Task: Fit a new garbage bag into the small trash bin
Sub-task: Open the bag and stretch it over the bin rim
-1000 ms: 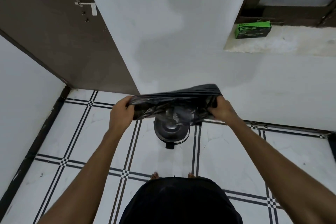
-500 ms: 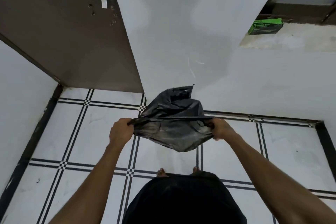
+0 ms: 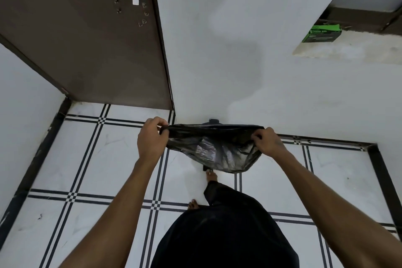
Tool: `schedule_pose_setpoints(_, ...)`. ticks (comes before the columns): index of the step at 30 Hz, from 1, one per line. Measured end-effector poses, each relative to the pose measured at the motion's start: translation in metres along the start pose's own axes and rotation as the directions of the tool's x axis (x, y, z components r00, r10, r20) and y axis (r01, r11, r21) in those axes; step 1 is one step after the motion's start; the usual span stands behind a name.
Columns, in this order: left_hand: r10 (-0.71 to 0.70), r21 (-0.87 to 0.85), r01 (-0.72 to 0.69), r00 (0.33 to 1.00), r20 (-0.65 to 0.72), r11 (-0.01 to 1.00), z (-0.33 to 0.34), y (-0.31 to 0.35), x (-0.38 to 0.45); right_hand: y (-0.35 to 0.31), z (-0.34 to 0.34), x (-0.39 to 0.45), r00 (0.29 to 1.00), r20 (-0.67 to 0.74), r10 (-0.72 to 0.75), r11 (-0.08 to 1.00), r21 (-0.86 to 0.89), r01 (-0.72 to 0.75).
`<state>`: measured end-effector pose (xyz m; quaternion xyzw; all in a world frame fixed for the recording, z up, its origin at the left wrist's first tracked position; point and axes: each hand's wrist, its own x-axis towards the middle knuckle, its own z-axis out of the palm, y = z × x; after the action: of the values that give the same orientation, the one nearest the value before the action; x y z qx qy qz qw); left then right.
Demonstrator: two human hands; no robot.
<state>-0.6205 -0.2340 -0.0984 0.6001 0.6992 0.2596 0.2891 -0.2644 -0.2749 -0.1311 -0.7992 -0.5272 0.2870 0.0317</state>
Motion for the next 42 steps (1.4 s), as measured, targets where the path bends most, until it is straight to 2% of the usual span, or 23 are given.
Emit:
schedule_pose_setpoints(6,0.067,0.206,-0.085,0.993,0.093,0.975,0.0,-0.012,-0.009,0.003,-0.001,-0.013,0.989,0.055,-0.135,0.991,-0.02,0.136)
schedule_pose_setpoints(9,0.082,0.2,-0.105,0.99,0.118,0.974,0.001,-0.017,-0.014,0.007,0.001,-0.017,0.988,0.103,-0.112,0.994,-0.002,0.113)
schedule_pose_setpoints(16,0.073,0.128,-0.093,0.985,0.158,0.987,0.013,-0.01,-0.011,0.015,0.016,-0.013,0.991,0.088,-0.099,0.994,-0.048,0.103)
schedule_pose_setpoints(20,0.1,0.155,-0.123,0.984,0.151,0.98,0.027,-0.002,-0.008,0.02,0.02,-0.007,0.99,0.047,-0.133,0.989,-0.062,0.136)
schedule_pose_setpoints(25,0.106,0.225,-0.14,0.982,0.156,0.964,0.04,0.002,-0.008,0.026,0.021,-0.002,0.994,0.03,-0.107,0.993,-0.056,0.108)
schedule_pose_setpoints(27,0.092,0.227,-0.129,0.982,0.163,0.965,0.045,0.002,-0.005,0.027,0.019,0.004,0.989,0.084,-0.121,0.988,-0.082,0.128)
schedule_pose_setpoints(29,0.066,0.25,-0.114,0.979,0.194,0.962,0.05,0.001,-0.001,0.027,0.017,0.01,0.97,0.202,-0.135,0.985,-0.082,0.154)
schedule_pose_setpoints(32,0.022,0.33,-0.115,0.962,0.272,0.937,0.061,-0.002,0.005,0.034,0.021,0.018,0.884,0.447,-0.138,0.982,-0.056,0.181)
schedule_pose_setpoints(35,-0.08,0.426,-0.084,0.932,0.353,0.901,0.074,-0.005,0.01,0.042,0.025,0.028,0.803,0.588,-0.097,0.99,-0.023,0.137)
schedule_pose_setpoints(39,-0.194,0.513,-0.047,0.893,0.406,0.857,0.085,-0.002,0.019,0.049,0.032,0.044,0.772,0.627,-0.106,0.99,-0.006,0.14)
schedule_pose_setpoints(42,-0.218,0.534,-0.072,0.861,0.46,0.842,0.095,0.009,0.026,0.051,0.034,0.057,0.81,0.572,-0.13,0.99,0.031,0.138)
